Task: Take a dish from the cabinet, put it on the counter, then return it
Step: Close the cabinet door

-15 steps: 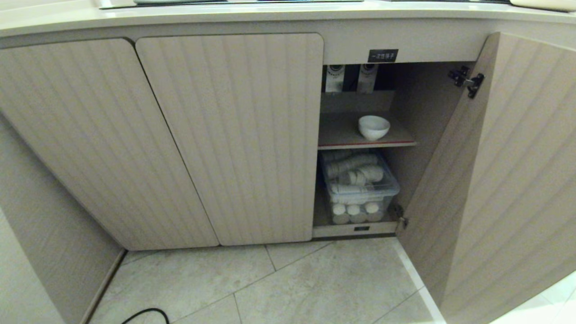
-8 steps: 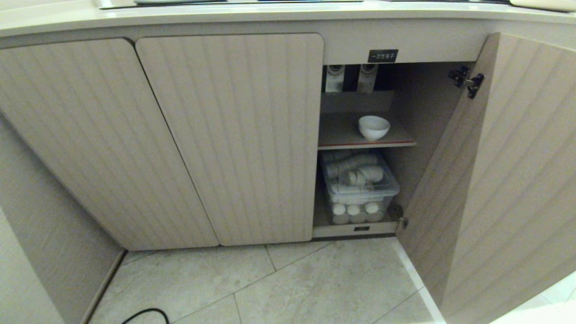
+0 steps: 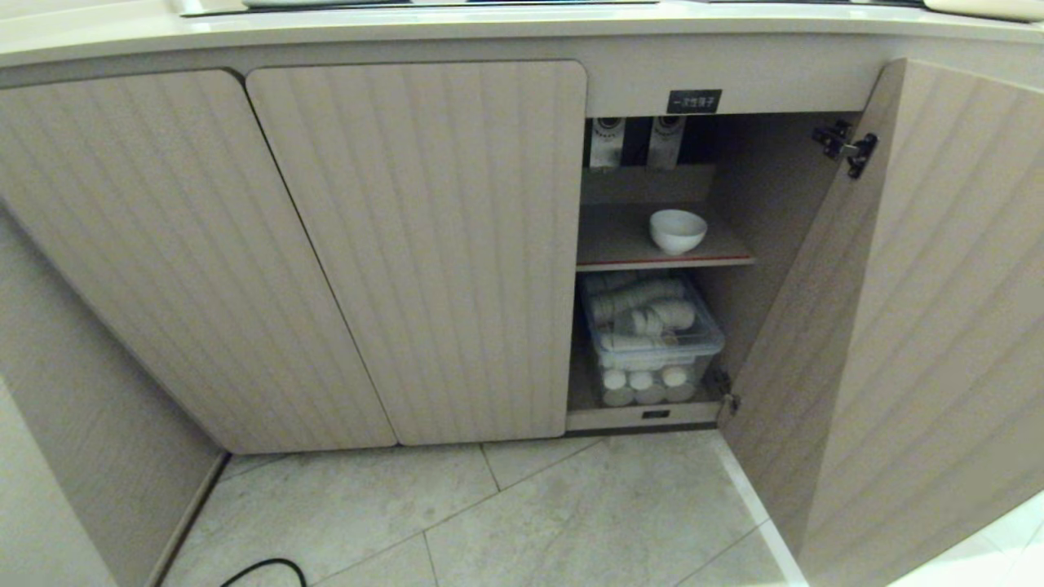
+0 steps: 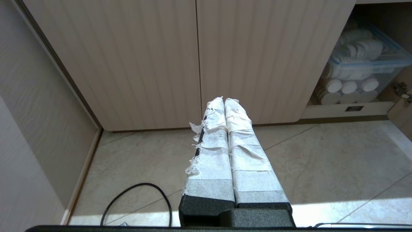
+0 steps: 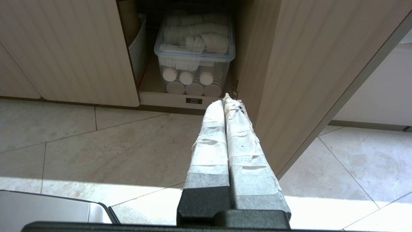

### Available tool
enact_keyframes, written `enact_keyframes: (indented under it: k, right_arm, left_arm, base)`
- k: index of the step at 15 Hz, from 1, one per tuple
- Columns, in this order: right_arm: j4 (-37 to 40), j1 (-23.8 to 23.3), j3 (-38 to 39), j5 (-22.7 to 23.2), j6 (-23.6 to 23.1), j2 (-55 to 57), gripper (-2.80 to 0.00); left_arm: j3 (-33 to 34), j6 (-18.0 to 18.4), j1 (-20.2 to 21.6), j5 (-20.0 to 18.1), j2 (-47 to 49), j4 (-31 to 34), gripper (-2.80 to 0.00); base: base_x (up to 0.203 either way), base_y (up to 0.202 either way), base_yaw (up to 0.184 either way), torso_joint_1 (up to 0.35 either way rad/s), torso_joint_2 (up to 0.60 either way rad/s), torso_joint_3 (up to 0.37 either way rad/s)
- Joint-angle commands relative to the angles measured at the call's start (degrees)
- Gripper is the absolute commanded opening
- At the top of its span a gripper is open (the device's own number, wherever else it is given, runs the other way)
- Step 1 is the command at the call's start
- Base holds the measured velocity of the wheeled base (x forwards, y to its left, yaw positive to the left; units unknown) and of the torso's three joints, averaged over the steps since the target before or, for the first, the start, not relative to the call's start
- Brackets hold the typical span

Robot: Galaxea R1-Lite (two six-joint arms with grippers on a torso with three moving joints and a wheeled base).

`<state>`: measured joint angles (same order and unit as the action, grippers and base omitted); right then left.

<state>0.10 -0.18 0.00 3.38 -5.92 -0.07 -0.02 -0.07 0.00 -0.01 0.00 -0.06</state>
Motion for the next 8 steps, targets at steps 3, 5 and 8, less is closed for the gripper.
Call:
enact_keyframes:
  k: [3, 5, 8]
  right_arm:
    - [0.08, 0.01, 0.00, 0.04, -0.05, 0.07, -2.80]
    - [-0.01, 0.01, 0.00, 0.04, -0.05, 0.07, -2.80]
    - [-0.01, 0.01, 0.00, 0.04, -0.05, 0.07, -2.80]
  left_arm:
    - [-0.03, -0.01, 0.00, 0.01, 0.00, 0.03, -2.80]
    - [-0.06, -0.01, 0.00, 0.01, 0.00, -0.02, -2.80]
    - [0.01, 0.07, 0.00, 0.01, 0.00, 0.06, -2.80]
  base:
    - [0.000, 0.000, 0.000, 0.000, 0.00, 0.000]
    - [0.000, 0.000, 0.000, 0.000, 0.00, 0.000]
    - [0.000, 0.000, 0.000, 0.000, 0.00, 0.000]
